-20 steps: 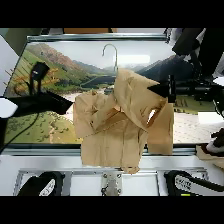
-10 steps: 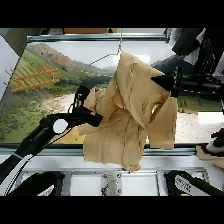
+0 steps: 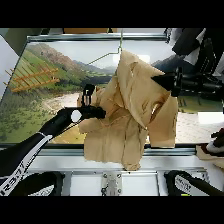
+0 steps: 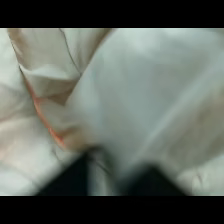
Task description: Fold the clothes and pants, and hang the long-sleeved shirts on hangers.
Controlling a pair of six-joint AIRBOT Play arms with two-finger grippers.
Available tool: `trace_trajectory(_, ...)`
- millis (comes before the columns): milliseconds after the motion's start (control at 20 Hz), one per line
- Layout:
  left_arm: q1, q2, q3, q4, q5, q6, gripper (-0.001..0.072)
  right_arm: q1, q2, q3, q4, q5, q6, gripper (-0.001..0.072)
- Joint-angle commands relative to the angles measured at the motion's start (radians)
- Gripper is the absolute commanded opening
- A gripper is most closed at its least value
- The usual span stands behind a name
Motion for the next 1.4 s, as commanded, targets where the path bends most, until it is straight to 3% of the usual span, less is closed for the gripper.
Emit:
trace_trajectory(0,0.028,-0.034,0.064,0.0,-0.002,-0.063,0.0013,0.001,0.009,0.001,-0.008,0.013,0.066,0.0003)
trace_trajectory(150,0.146,0.048,0.094,-0.001,-0.054,-0.064,0.0013,0.001,0.046,0.001,-0.029,0.034,0.088,0.0002)
trace_trajectory(400,0.341,0.107,0.163,-0.002,-0.28,-0.063,0.0013,0.002,0.103,0.001,-0.027,0.101,0.159,0.0002)
trace_trajectory(950,0.453,0.108,0.414,0.0,-0.439,-0.051,0.0013,0.003,0.127,0.001,-0.211,0.087,0.249,0.0002)
trace_trajectory(1200,0.438,0.123,0.552,0.001,-0.527,-0.022,0.0013,0.003,0.127,-0.001,-0.252,0.042,0.282,0.0001)
trace_trajectory(1350,0.401,0.226,0.563,0.002,-0.518,-0.018,0.0013,0.014,0.127,-0.018,-0.248,-0.025,0.282,0.0)
